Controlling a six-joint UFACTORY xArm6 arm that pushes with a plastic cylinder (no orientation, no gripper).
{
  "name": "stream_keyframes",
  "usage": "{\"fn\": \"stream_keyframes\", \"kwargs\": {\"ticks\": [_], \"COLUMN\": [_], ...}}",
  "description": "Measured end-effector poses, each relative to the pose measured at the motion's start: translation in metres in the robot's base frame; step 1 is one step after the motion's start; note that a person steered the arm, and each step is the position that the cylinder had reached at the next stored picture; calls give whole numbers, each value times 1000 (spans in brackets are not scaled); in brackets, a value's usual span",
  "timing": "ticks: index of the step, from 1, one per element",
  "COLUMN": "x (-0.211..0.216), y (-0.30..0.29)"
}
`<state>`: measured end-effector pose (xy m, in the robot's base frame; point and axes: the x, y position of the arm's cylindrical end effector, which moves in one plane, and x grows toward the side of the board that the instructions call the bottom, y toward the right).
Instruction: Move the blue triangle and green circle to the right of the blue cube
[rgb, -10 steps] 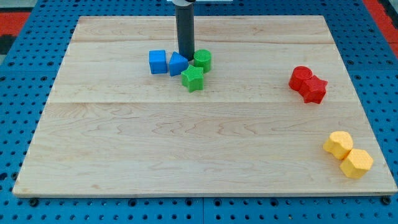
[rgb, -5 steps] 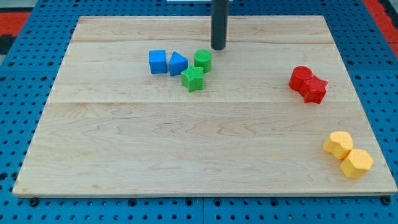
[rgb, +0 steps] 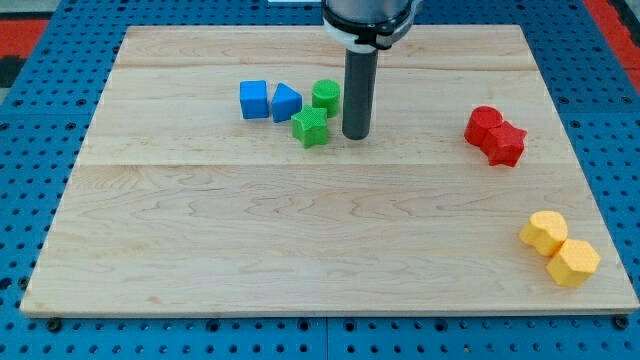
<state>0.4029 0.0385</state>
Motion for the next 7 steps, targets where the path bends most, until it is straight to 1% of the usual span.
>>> {"fn": "stream_keyframes", "kwargs": {"ticks": [1, 2, 3, 4, 5, 6, 7], "x": [4, -49, -86, -95, -87, -76, -85], "y": [2, 15, 8, -3, -13, -13, 7]}}
